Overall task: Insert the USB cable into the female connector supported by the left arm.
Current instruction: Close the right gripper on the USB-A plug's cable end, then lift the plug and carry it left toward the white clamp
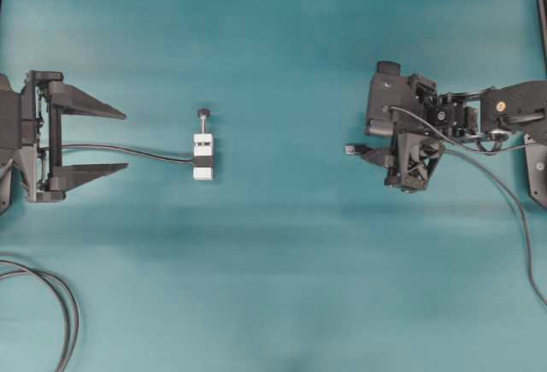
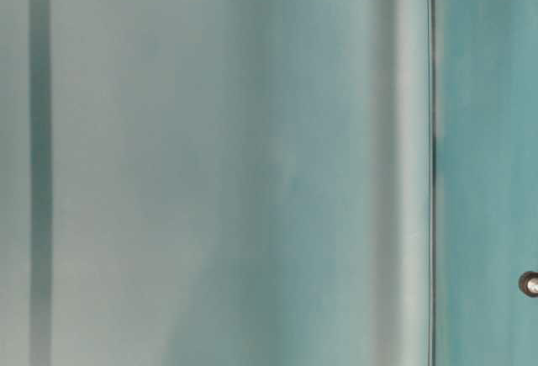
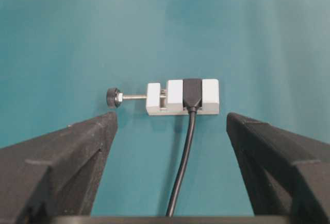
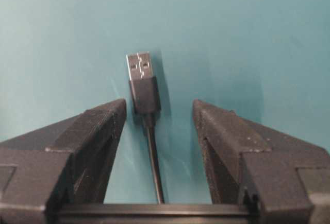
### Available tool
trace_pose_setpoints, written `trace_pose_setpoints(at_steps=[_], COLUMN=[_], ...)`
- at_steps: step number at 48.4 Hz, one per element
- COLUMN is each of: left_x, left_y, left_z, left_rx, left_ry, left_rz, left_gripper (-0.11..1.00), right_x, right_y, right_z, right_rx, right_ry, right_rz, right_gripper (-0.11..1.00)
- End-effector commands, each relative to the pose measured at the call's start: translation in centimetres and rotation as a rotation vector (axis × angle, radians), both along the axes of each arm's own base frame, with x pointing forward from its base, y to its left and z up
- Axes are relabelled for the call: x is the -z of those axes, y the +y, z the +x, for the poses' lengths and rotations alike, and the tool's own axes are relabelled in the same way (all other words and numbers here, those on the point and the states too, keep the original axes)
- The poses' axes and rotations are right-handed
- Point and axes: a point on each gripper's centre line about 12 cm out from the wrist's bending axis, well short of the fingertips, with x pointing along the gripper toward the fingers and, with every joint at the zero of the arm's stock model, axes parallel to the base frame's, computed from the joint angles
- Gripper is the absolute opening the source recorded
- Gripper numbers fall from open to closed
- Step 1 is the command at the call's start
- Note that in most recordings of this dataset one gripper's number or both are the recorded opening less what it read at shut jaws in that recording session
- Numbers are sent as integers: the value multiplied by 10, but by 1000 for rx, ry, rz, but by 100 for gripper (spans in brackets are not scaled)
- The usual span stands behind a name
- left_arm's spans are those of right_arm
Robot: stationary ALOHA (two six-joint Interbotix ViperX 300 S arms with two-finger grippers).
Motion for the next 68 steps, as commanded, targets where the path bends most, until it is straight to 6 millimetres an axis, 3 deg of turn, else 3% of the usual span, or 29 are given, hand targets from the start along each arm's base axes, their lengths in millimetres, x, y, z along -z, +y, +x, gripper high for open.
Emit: trace_pose_setpoints(at_steps=[1,11,26,46,68], left_x=[-7,-7,-6,-6,-9], left_y=[0,0,0,0,0], left_z=[5,5,5,5,7], left_rx=[5,6,8,9,7], left_ry=[-25,-22,-13,1,2], left_rz=[9,10,13,13,11], left_gripper=[93,93,93,93,93], right_x=[-5,-1,4,-3,-4], right_y=[-2,0,12,11,12], right_z=[11,16,5,-3,2], right_rx=[-1,-11,-63,-130,-130], right_ry=[-32,-18,89,124,59], right_rz=[-6,-4,-8,-69,-64], right_gripper=[60,59,47,45,45])
